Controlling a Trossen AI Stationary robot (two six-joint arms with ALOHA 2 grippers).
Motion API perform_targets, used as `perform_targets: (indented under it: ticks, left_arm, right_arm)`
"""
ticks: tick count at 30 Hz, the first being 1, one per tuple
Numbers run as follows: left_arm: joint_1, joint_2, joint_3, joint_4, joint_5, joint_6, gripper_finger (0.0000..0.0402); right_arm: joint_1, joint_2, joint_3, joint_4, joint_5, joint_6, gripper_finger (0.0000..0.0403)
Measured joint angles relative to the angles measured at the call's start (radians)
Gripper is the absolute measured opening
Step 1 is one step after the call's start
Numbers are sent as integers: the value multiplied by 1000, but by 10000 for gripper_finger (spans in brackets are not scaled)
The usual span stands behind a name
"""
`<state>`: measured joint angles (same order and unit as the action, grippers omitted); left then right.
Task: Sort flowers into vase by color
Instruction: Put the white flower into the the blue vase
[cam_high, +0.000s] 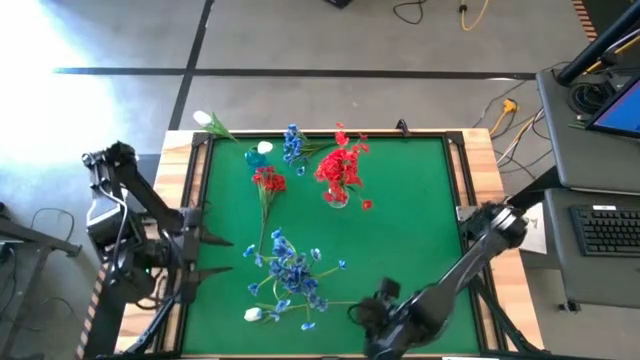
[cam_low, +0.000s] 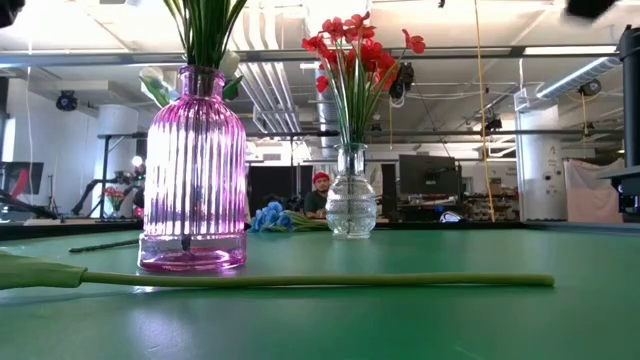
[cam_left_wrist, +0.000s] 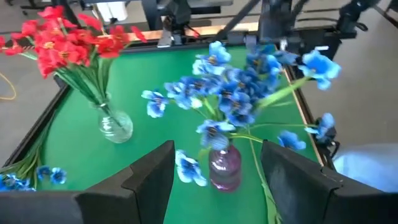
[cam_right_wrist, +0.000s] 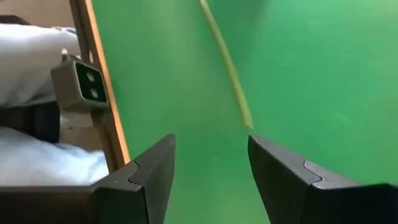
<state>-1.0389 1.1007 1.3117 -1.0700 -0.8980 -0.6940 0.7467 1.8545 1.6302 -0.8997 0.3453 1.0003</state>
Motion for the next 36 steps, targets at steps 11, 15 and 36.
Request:
perform_targets:
  ticks: [11, 15, 36]
  left_arm:
    - [-89, 19, 0, -1, 3, -66, 223]
    - [-96, 19, 0, -1, 4, -71, 223]
    - [-97, 18, -2, -11, -1, -48, 223]
  right_arm:
    - [-64, 256, 0, 362, 118, -117, 194]
    - [-91, 283, 14, 366, 165, -158, 194]
    - [-145, 355, 18, 525, 223, -383, 194]
